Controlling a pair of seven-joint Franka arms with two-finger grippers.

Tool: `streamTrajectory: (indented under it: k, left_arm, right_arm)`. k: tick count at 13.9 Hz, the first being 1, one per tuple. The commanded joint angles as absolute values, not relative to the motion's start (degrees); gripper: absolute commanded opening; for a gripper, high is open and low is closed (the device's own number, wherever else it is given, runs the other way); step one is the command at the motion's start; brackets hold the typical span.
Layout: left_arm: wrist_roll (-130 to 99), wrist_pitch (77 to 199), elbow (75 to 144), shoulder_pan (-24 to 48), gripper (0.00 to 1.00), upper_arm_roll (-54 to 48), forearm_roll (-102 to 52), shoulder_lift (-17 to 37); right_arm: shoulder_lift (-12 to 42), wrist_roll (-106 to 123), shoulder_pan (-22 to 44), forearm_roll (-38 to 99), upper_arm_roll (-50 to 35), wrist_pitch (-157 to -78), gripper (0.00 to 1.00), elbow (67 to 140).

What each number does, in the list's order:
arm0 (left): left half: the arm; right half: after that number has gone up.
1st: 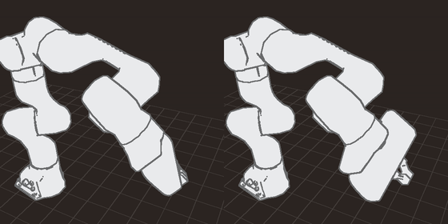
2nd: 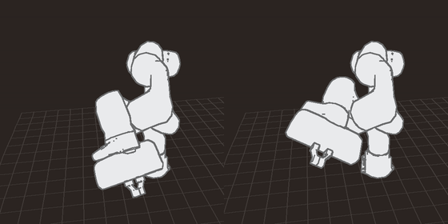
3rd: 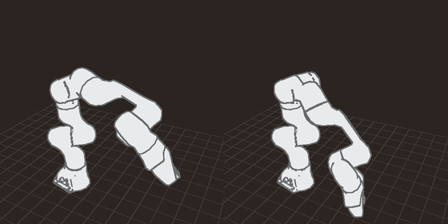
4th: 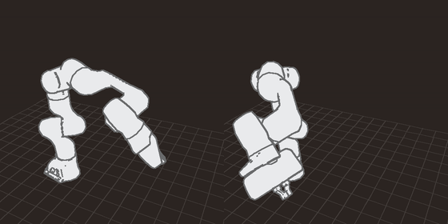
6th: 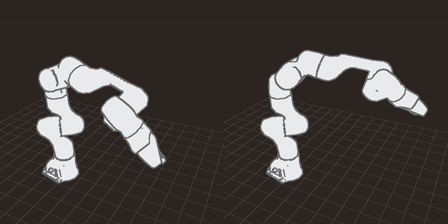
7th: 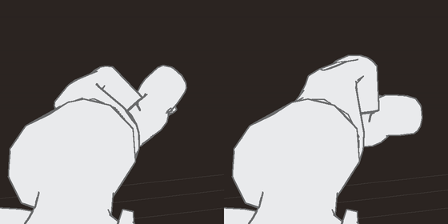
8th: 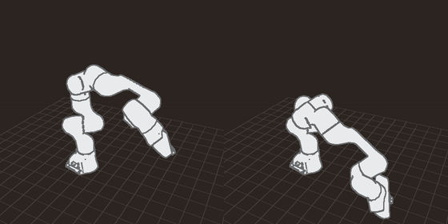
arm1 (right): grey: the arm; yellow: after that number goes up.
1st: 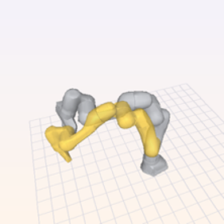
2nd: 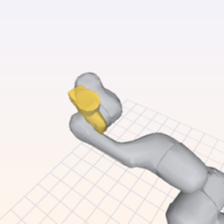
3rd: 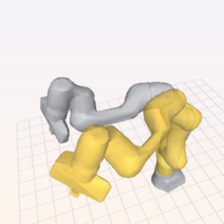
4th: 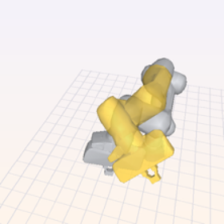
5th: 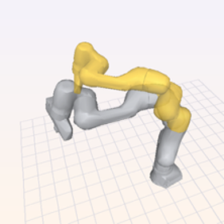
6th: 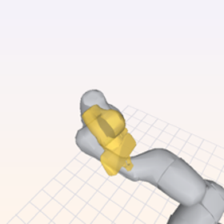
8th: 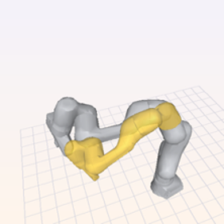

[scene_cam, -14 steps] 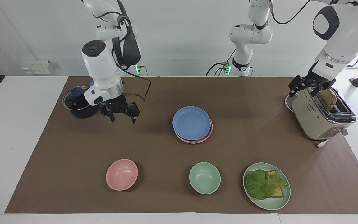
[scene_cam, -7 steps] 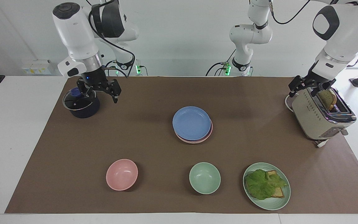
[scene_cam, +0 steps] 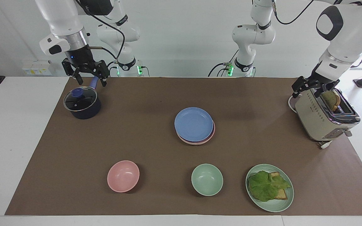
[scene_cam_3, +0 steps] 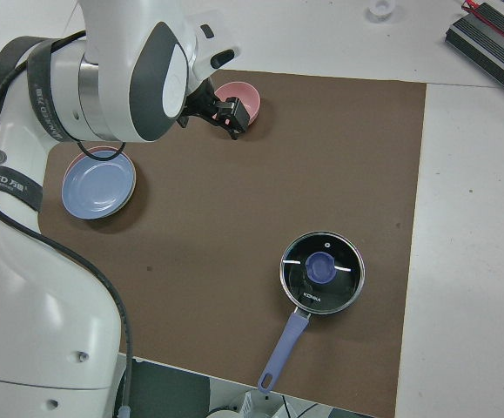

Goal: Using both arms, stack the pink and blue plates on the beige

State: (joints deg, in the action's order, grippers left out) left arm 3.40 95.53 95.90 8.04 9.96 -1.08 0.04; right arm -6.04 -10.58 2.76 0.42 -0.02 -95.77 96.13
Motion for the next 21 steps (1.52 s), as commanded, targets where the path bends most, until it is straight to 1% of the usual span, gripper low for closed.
streamTrajectory:
  k: [1,7,10,11,14,17,21]
  left_arm:
    - [4.0,94.9,95.5,7.9,1.00,9.9,-0.2,-0.3]
    - [4.0,94.9,95.5,7.9,1.00,9.9,-0.2,-0.3]
    - [4.0,95.0,95.5,7.9,1.00,9.9,-0.2,-0.3]
    - [4.0,94.9,95.5,7.9,1.00,9.9,-0.2,-0.3]
    - [4.0,95.0,95.5,7.9,1.00,9.9,-0.2,-0.3]
    - [4.0,94.9,95.5,7.9,1.00,9.9,-0.2,-0.3]
    - [4.0,94.9,95.5,7.9,1.00,9.9,-0.2,-0.3]
  right_arm:
    - [-8.3,-9.9,1.8,-0.3,-0.3,-93.8,1.00,96.2]
    - [-11.2,-9.6,1.5,-0.3,5.4,-92.6,1.00,96.5]
    - [-10.2,-8.2,1.4,-0.5,5.8,-90.9,1.00,97.0]
    - [-9.2,-6.4,1.7,-0.7,5.8,-90.9,1.00,97.0]
    - [-5.5,-4.3,1.9,-1.1,5.5,-90.6,1.00,94.0]
    - [-6.5,-4.2,2.3,-0.6,5.4,-91.0,1.00,96.1]
    - [-6.7,-4.2,2.3,-0.4,5.3,-90.9,1.00,96.0]
